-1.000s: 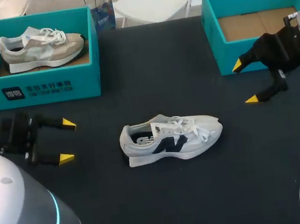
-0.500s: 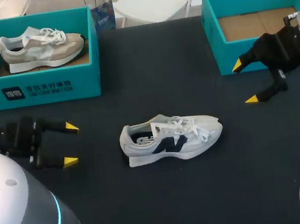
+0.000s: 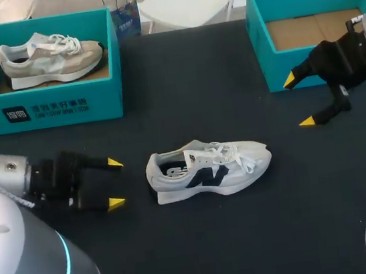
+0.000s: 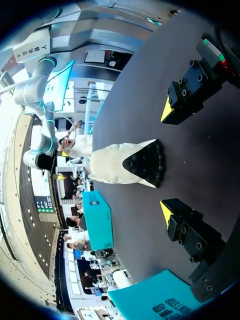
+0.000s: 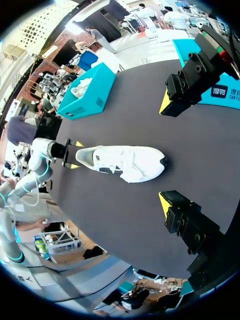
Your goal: Take the shoe out of the shoebox, open the shoe tongue, remove and reinsert the insole, then place the shoe into the shoebox
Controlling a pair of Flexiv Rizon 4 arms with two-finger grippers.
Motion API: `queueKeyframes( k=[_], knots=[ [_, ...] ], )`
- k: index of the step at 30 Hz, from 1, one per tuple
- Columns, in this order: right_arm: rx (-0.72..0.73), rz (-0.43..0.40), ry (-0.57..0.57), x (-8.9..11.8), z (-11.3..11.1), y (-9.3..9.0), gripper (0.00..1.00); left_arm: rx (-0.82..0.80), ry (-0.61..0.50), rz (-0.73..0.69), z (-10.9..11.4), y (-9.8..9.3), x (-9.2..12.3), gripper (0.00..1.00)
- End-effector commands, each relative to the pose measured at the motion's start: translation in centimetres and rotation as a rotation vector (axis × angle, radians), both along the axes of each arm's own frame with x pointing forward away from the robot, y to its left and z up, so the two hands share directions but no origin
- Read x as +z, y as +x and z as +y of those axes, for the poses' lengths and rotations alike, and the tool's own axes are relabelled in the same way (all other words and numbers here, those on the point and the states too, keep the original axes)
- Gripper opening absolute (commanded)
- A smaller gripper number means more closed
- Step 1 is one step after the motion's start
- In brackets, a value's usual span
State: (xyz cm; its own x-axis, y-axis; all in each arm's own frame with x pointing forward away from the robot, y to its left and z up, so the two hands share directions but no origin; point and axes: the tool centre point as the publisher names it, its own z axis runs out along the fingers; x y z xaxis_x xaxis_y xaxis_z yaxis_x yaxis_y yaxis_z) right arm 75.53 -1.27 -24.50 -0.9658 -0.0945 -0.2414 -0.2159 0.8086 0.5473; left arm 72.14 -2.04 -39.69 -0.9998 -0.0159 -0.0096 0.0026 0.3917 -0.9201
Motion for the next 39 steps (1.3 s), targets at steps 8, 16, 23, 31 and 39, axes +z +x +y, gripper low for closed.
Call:
queueKeyframes(
  k=[8, 16, 23, 31, 39],
  knots=[
    [0.0, 0.001, -0.004, -0.1, 0.1, 0.1, 1.0, -0.022, -0.042, 0.03, -2.7, -0.2, -0.2, 1.0],
    [0.0, 0.001, -0.004, -0.1, 0.1, 0.1, 1.0, -0.022, -0.042, 0.03, -2.7, -0.2, -0.2, 1.0],
    [0.0, 0.001, -0.004, -0.1, 0.1, 0.1, 1.0, -0.022, -0.042, 0.03, -2.7, -0.2, -0.2, 1.0],
    [0.0, 0.001, -0.004, -0.1, 0.1, 0.1, 1.0, -0.027, -0.013, -0.019, -4.0, -0.3, -0.2, 1.0],
    [0.0, 0.001, -0.004, -0.1, 0.1, 0.1, 1.0, -0.033, 0.026, -0.045, -6.8, 0.4, -0.8, 1.0]
  ],
)
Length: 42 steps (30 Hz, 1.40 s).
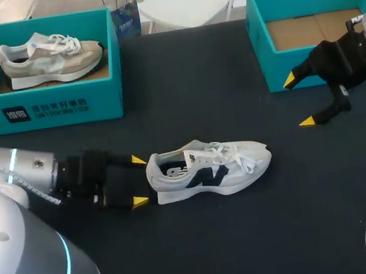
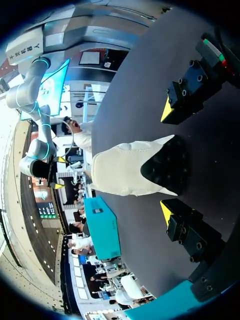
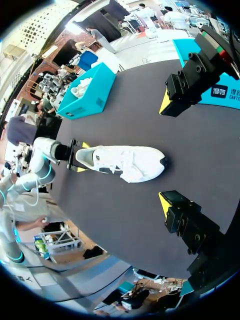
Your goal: Take the shoe out of the shoebox, open the shoe tongue, remove and reinsert the insole, then place the shoe into the shoebox
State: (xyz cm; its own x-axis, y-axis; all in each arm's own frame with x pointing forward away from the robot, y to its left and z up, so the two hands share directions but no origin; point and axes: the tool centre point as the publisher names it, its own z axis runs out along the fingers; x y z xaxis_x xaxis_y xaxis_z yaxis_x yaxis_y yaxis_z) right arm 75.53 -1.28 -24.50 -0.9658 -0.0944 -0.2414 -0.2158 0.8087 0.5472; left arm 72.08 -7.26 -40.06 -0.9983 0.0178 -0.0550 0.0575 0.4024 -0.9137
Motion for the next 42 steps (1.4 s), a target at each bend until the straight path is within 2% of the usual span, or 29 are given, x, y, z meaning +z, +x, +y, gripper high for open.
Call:
queueKeyframes(
  k=[1, 17, 26, 29, 30, 31, 32, 33, 42],
  knots=[
    [0.0, 0.001, -0.004, -0.1, 0.1, 0.1, 1.0, 0.002, 0.008, 0.001, -1.8, 0.6, -0.5, 1.0],
    [0.0, 0.001, -0.004, -0.1, 0.1, 0.1, 1.0, -0.027, -0.009, -0.01, -5.0, 1.0, -0.8, 1.0],
    [0.0, 0.001, -0.004, -0.1, 0.1, 0.1, 1.0, -0.025, 0.012, -0.013, -5.5, 0.8, -1.3, 1.0],
    [0.0, 0.001, -0.004, -0.1, 0.1, 0.1, 1.0, -0.021, 0.028, -0.02, -5.6, 0.6, -1.5, 0.78],
    [0.0, 0.001, -0.004, -0.1, 0.1, 0.1, 1.0, -0.021, 0.028, -0.019, -5.6, 0.6, -1.6, 0.5],
    [0.0, 0.001, -0.004, -0.1, 0.1, 0.1, 1.0, -0.016, 0.032, -0.016, -5.5, 0.6, -1.7, 0.29],
    [0.0, 0.001, -0.004, -0.1, 0.1, 0.1, 1.0, -0.016, 0.033, -0.016, -5.5, 0.6, -1.7, 0.22],
    [0.0, 0.001, -0.004, -0.1, 0.1, 0.1, 1.0, -0.019, 0.034, -0.009, -5.4, 0.5, -1.8, 0.0],
    [0.0, 0.001, -0.004, -0.1, 0.1, 0.1, 1.0, -0.02, 0.044, -0.006, -5.4, 0.5, -1.8, 0.0]
  ],
)
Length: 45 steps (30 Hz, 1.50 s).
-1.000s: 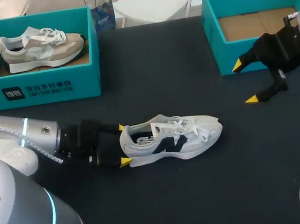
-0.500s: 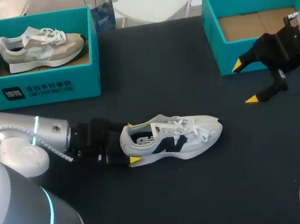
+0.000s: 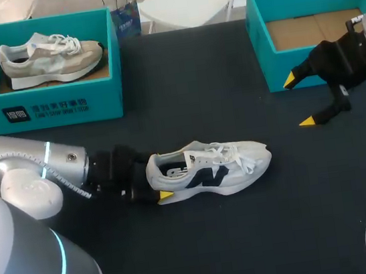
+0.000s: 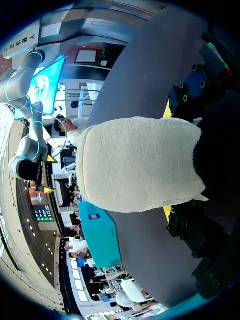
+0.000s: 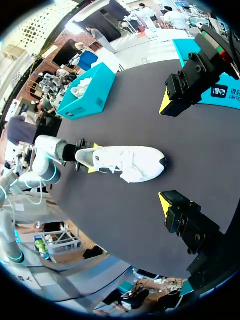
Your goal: Take the shoe out of the shoebox, open the shoe tongue, remove and reinsert the insole, then place the shoe into the shoebox
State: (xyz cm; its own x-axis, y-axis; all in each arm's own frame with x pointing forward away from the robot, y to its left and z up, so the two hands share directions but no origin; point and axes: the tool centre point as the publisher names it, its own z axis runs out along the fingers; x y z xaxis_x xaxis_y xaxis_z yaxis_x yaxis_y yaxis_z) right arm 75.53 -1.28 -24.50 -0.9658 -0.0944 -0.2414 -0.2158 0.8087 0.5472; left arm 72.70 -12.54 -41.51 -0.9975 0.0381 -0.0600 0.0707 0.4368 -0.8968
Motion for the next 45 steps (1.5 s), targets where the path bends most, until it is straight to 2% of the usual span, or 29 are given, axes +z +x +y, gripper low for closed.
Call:
queueKeyframes(
  k=[1, 6, 7, 8, 10, 11, 12, 13, 14, 15, 16, 18, 19, 41, 42, 44, 45],
  knots=[
    [0.0, 0.001, -0.004, -0.1, 0.1, 0.1, 1.0, -0.002, 0.005, 0.0, -0.1, -0.2, -0.4, 0.0],
    [0.0, 0.001, -0.004, -0.1, 0.1, 0.1, 1.0, -0.002, 0.005, 0.0, -0.1, -0.2, -0.4, 0.0],
    [-0.041, 0.008, 0.031, 0.4, -0.1, 0.2, 1.0, -0.002, 0.005, 0.0, -0.1, -0.2, -0.4, 0.0],
    [-0.124, 0.035, 0.048, 0.8, 0.1, 0.3, 1.0, -0.002, 0.005, 0.0, -0.1, -0.2, -0.4, 0.0],
    [-0.3, 0.046, -0.008, 1.4, 1.1, 0.6, 1.0, -0.002, 0.005, 0.0, -0.1, -0.2, -0.4, 0.0],
    [-0.465, 0.056, -0.069, 1.5, 2.0, 0.5, 1.0, -0.002, 0.005, 0.0, -0.1, -0.2, -0.4, 0.0],
    [-0.522, 0.03, -0.062, 1.6, 2.5, 0.5, 1.0, -0.002, 0.005, 0.0, -0.1, -0.2, -0.4, 0.0],
    [-0.66, 0.029, -0.088, 1.6, 3.7, 0.3, 1.0, -0.002, 0.005, 0.0, -0.1, -0.2, -0.4, 0.0],
    [-0.719, 0.018, -0.096, 1.4, 4.7, 0.3, 1.0, -0.002, 0.005, 0.0, -0.1, -0.2, -0.4, 0.0],
    [-0.719, 0.018, -0.096, 1.4, 4.7, 0.3, 1.0, -0.002, 0.005, 0.0, -0.1, -0.2, -0.4, 0.0],
    [-0.885, 0.024, -0.141, 1.1, 6.4, 0.0, 1.0, -0.002, 0.005, 0.0, -0.1, -0.2, -0.4, 0.0],
    [-1.014, 0.027, -0.165, 0.9, 7.7, -0.3, 1.0, -0.002, 0.005, 0.0, -0.1, -0.2, -0.4, 0.0],
    [-1.026, 0.034, -0.158, 0.6, 8.8, -0.1, 1.0, -0.002, 0.005, 0.0, -0.1, -0.2, -0.4, 0.0],
    [-1.029, 0.027, -0.155, 0.8, 9.2, 0.1, 1.0, -0.002, 0.005, 0.0, -0.1, -0.2, -0.4, 0.0],
    [-1.116, 0.039, -0.165, 1.1, 9.6, 0.5, 1.0, -0.002, 0.005, 0.0, -0.1, -0.2, -0.4, 0.0],
    [-1.127, 0.028, -0.165, 1.3, 10.2, 0.9, 1.0, -0.002, 0.005, 0.0, -0.1, -0.2, -0.4, 0.0],
    [-1.191, 0.042, -0.175, 1.3, 10.9, 1.2, 1.0, -0.002, 0.005, 0.0, -0.1, -0.2, -0.4, 0.0]
  ],
)
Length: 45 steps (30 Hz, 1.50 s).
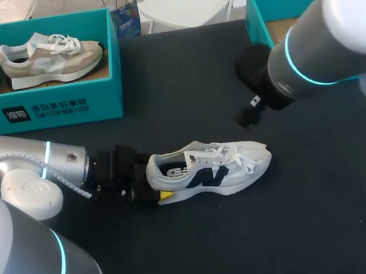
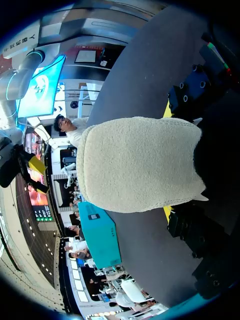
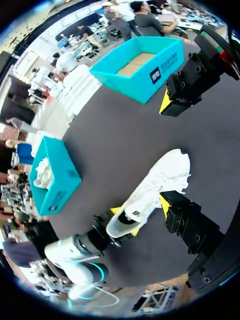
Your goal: Take the shoe out of the shoebox, open the shoe tongue, remove and reinsert the insole, then place the shoe into the shoebox
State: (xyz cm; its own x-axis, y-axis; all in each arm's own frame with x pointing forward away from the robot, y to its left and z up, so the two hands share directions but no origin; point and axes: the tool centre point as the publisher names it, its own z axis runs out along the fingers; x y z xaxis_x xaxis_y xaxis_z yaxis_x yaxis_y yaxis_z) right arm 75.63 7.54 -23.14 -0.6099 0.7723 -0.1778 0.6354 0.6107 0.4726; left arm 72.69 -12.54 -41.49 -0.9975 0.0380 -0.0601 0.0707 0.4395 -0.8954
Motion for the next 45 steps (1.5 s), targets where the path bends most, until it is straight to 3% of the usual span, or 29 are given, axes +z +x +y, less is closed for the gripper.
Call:
queueKeyframes(
  k=[1, 7, 15, 24, 37, 45],
  knots=[
    [-0.18, -0.006, -0.135, 0.0, 2.5, 1.3, 1.0, -0.002, 0.002, 0.0, -0.1, -0.1, -0.4, 0.0],
    [-0.353, 0.063, -0.212, -0.3, 3.8, 1.4, 1.0, -0.002, 0.002, 0.0, -0.1, -0.1, -0.4, 0.0],
    [-0.578, 0.071, -0.228, -1.3, 4.8, 0.3, 1.0, -0.002, 0.002, 0.0, -0.1, -0.1, -0.4, 0.0],
    [-0.672, 0.098, -0.221, -3.6, 7.4, -0.7, 1.0, -0.002, 0.002, 0.0, -0.1, -0.1, -0.4, 0.0],
    [-0.686, 0.164, -0.17, -7.4, 11.4, -2.0, 1.0, -0.002, 0.002, 0.0, -0.1, -0.1, -0.4, 0.0],
    [-0.705, 0.194, -0.149, -8.6, 13.2, -3.0, 1.0, -0.002, 0.002, 0.0, -0.1, -0.1, -0.4, 0.0]
  ],
)
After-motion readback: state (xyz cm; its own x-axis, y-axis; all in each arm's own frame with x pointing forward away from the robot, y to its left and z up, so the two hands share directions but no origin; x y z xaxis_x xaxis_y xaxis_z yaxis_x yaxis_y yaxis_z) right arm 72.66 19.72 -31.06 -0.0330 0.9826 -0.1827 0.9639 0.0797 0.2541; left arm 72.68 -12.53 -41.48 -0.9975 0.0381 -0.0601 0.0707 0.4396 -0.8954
